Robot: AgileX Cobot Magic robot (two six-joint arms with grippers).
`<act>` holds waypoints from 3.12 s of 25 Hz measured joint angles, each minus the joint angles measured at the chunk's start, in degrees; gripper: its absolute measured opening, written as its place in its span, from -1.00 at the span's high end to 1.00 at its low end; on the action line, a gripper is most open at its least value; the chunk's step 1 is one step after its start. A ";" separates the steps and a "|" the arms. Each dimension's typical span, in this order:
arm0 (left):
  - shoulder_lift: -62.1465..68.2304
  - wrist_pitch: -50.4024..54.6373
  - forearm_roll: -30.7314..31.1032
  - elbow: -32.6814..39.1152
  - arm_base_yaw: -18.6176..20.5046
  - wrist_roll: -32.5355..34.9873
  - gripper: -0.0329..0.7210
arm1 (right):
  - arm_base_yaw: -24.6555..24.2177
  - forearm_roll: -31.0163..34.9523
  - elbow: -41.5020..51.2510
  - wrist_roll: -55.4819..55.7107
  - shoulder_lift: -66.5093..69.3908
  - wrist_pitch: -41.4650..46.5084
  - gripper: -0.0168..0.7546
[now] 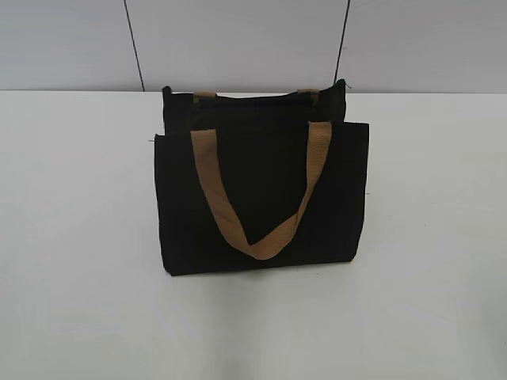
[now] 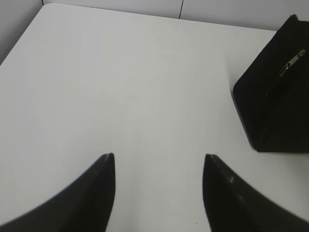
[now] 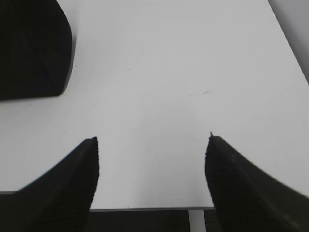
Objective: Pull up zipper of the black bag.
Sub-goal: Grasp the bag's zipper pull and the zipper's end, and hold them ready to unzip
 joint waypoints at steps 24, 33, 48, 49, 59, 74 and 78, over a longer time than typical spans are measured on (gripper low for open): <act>0.00 -0.07 -0.17 0.00 0.00 0.00 -0.24 | 0.00 0.00 0.00 0.00 0.00 0.00 -0.40; 1.69 -31.42 1.24 2.43 0.00 0.00 -0.24 | 0.00 0.05 0.00 0.00 0.00 0.00 -0.40; 46.14 -91.74 2.70 17.06 0.00 -0.20 -0.24 | 0.00 0.05 0.00 0.00 0.00 0.00 -0.40; 50.49 -95.79 3.92 17.06 0.00 -0.45 -0.24 | 0.00 0.05 0.00 0.00 0.00 0.00 -0.40; 85.93 -116.09 35.63 10.00 0.02 -13.95 -0.23 | 0.00 0.05 0.00 0.00 0.00 0.00 -0.40; 111.62 -119.10 74.10 -9.76 -3.54 -16.47 -0.07 | 0.00 0.05 0.00 0.00 0.00 0.00 -0.40; 114.56 -120.30 72.10 -12.72 -5.64 -16.47 -0.02 | 0.00 0.05 0.00 0.00 0.00 0.00 -0.40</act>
